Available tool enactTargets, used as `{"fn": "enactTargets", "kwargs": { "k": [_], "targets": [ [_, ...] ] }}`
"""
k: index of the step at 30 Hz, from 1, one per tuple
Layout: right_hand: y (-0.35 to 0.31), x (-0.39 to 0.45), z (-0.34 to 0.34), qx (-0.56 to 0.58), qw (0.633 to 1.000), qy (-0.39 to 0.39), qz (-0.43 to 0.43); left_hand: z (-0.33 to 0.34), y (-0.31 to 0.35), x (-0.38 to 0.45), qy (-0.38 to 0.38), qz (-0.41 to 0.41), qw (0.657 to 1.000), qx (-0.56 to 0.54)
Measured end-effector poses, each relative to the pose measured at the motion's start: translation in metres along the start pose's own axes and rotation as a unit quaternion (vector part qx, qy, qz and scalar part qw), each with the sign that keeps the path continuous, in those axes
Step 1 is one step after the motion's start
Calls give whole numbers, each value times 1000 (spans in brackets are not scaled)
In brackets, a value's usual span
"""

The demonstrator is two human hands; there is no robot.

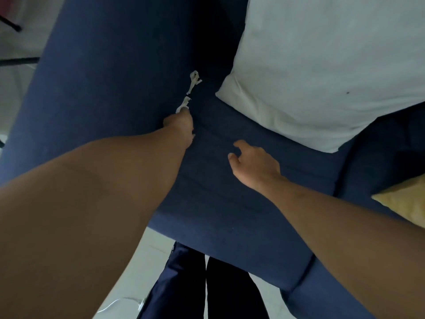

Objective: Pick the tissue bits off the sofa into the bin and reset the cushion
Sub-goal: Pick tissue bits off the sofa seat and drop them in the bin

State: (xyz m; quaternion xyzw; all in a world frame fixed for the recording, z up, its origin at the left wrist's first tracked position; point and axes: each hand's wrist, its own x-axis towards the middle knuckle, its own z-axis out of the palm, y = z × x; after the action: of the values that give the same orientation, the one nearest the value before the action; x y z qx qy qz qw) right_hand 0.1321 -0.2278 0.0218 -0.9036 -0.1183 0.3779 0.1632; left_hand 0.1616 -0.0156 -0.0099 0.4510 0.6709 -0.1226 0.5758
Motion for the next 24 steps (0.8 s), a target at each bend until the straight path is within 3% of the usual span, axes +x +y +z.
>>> {"fn": "enactTargets", "kwargs": {
  "k": [3,6,9,11,14,19,24],
  "targets": [
    [1,7,3,25,1000,12,10,9,9,8,-25,-13,999,-47],
    [-1,15,8,54,998,17,17,13,13,16,2,-47,992,-113],
    [-6,21,10,67,997,29,12,13,12,24,-7,-4,996,-85],
    [-13,26,11,69,997,39,6,16,10,23,-1,-21,996,-90],
    [-28,38,8,70,996,54,-3,16,1,26,43,-5,999,-13],
    [-67,75,-3,54,995,77,-31,-4,-25,23,50,66,995,62],
    [-108,129,-10,40,994,92,-45,-28,-46,32,49,62,992,96]
  ]
}}
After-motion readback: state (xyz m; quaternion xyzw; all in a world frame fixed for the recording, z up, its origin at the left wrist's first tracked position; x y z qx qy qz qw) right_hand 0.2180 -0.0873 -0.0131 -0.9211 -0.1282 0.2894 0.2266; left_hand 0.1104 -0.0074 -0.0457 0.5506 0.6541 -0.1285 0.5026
